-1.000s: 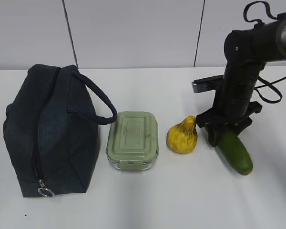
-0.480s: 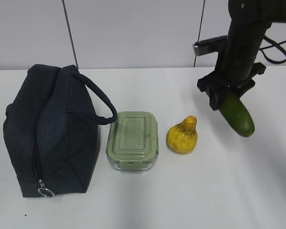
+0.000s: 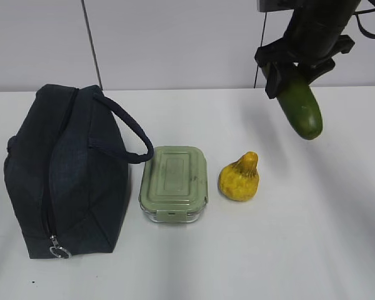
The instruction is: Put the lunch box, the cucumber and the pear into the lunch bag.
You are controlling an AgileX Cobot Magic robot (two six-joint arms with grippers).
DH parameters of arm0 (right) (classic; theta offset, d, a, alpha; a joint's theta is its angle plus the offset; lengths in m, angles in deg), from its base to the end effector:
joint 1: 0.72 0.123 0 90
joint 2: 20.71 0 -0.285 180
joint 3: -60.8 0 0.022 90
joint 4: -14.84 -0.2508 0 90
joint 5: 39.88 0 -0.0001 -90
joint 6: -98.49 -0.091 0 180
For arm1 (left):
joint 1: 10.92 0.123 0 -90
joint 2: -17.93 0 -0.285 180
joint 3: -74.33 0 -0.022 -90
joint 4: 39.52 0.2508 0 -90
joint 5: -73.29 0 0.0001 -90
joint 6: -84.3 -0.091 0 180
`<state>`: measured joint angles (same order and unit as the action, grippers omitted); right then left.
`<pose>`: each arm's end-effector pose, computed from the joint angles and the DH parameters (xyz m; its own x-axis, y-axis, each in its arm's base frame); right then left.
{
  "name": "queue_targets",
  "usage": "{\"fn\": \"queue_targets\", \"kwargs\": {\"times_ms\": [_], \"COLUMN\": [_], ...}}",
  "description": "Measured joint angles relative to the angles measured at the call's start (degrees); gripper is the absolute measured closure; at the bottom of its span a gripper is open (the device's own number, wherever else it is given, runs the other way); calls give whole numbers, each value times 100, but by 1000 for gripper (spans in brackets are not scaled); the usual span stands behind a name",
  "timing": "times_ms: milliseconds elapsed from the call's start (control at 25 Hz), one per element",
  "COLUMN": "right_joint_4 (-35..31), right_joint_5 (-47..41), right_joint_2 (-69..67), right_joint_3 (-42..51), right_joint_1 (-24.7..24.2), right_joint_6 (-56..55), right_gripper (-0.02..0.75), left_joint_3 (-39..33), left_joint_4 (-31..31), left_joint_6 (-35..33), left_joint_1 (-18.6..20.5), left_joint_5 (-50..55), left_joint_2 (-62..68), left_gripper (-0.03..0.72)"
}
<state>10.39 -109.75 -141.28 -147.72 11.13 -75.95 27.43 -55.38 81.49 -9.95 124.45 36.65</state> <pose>0.4141 0.0937 0.2951 -0.9118 -0.2629 -0.3154 -0.2917 0.9553 0.0472 0.0298 -0.0189 0.2994 -0.4522 -0.1317 -0.8822 0.1188 0.9713 -0.2059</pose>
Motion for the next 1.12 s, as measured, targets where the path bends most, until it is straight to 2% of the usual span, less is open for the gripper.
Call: {"fn": "queue_targets", "kwargs": {"times_ms": [160, 440, 640, 840, 960, 1120], "right_joint_4": [-788, -1980, -2733, -3508, -3748, -4090], "right_joint_5": [-3, -3, -3, 53, 283, 664], "right_joint_2": [0, 0, 0, 0, 0, 0], "right_joint_3": [0, -4, -4, -4, -4, -4], "right_joint_1": [0, 0, 0, 208, 558, 1039], "right_joint_6": [306, 698, 910, 1253, 1433, 1680], "right_gripper": [355, 355, 355, 355, 355, 355], "left_joint_3": [7, 75, 491, 789, 799, 810], "left_joint_4": [-1145, -2868, -3267, -3330, -3330, -3346], "left_joint_6": [-883, -2706, -3304, -3531, -3544, -3548], "left_joint_1": [0, 0, 0, -28, -55, -55], "left_joint_5": [-852, -1167, -1266, -1231, -1213, -1213], "left_joint_2": [1184, 3388, 4447, 5244, 5675, 6038], "left_gripper": [389, 381, 334, 333, 396, 613]}}
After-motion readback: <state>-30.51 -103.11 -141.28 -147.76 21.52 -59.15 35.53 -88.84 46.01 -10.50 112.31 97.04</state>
